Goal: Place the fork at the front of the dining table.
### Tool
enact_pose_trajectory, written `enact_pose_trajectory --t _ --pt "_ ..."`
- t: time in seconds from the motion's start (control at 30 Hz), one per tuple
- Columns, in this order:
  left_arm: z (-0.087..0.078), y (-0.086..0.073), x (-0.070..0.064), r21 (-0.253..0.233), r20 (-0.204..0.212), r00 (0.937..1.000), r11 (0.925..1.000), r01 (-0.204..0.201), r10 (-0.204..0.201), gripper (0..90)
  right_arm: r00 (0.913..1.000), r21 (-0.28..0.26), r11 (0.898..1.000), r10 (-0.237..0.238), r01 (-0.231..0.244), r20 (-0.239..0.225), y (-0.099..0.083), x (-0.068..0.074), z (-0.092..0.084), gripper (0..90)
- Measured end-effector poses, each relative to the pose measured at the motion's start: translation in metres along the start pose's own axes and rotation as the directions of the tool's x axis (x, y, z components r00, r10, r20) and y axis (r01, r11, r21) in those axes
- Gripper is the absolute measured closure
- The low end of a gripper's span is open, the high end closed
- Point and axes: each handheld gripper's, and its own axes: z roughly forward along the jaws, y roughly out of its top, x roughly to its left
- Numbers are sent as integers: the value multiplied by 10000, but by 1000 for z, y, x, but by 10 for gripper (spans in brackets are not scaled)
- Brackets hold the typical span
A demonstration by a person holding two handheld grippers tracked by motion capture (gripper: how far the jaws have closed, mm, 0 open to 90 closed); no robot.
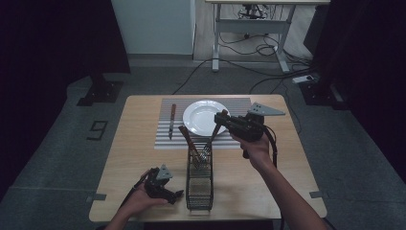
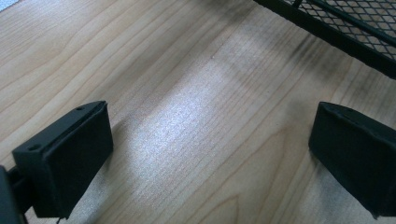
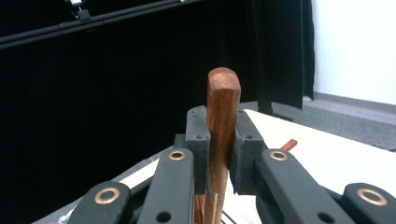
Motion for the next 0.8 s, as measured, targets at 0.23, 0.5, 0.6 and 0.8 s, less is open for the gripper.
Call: enact_pose_trajectory --t 0.23,0.5,0.6,0.8 --pt "0 0 0 1 4 10000 10000 -4 4 0 9999 -450 9990 -11 17 137 11 0 -14 802" --pt "0 0 0 1 4 10000 10000 0 0 0 9989 -753 9971 158 -124 442 17 -10 -26 802" --pt "0 0 0 -1 8 10000 10000 -7 7 0 9980 -837 9964 196 -145 602 18 -14 -29 802" --pt "0 0 0 -3 11 10000 10000 -5 5 0 9962 -813 9965 247 -179 833 18 -19 -33 802"
